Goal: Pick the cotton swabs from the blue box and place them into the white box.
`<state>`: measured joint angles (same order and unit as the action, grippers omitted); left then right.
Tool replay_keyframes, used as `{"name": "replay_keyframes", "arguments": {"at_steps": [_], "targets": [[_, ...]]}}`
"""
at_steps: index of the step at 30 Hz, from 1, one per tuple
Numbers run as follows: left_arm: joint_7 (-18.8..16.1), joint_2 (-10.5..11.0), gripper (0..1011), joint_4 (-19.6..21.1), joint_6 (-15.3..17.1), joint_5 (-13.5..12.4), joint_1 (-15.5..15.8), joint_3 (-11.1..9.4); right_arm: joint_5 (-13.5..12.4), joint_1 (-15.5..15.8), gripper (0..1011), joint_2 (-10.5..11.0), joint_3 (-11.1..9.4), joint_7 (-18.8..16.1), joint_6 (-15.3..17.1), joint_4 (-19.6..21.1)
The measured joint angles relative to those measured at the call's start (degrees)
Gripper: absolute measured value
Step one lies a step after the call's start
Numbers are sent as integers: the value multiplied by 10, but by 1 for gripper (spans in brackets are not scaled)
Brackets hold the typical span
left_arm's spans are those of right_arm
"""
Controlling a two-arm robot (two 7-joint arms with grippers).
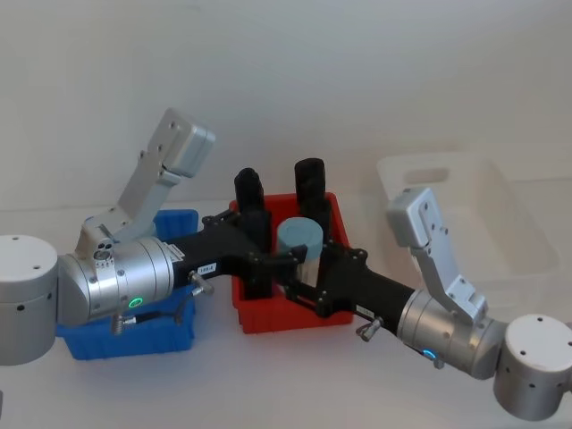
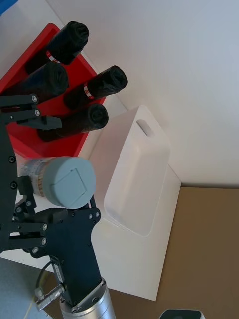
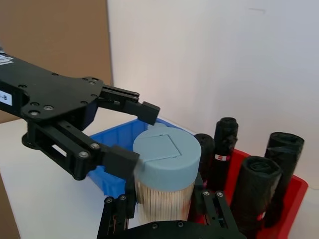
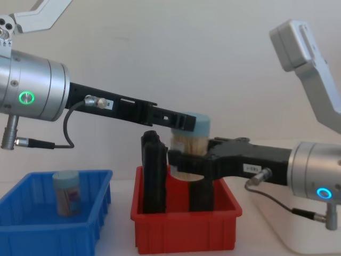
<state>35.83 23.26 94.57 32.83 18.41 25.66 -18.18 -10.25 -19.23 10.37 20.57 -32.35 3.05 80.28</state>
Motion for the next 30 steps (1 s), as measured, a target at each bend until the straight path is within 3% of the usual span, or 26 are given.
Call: {"name": "replay_keyframes", "arguments": {"at_steps": [16, 30], "targets": [[0, 0, 1000, 0, 0, 0, 0, 0, -19, 33, 650, 37, -29, 95, 2, 33], [0, 0, 1000, 0, 0, 0, 0, 0, -30, 41, 650, 57, -58, 188, 9, 32]]}}
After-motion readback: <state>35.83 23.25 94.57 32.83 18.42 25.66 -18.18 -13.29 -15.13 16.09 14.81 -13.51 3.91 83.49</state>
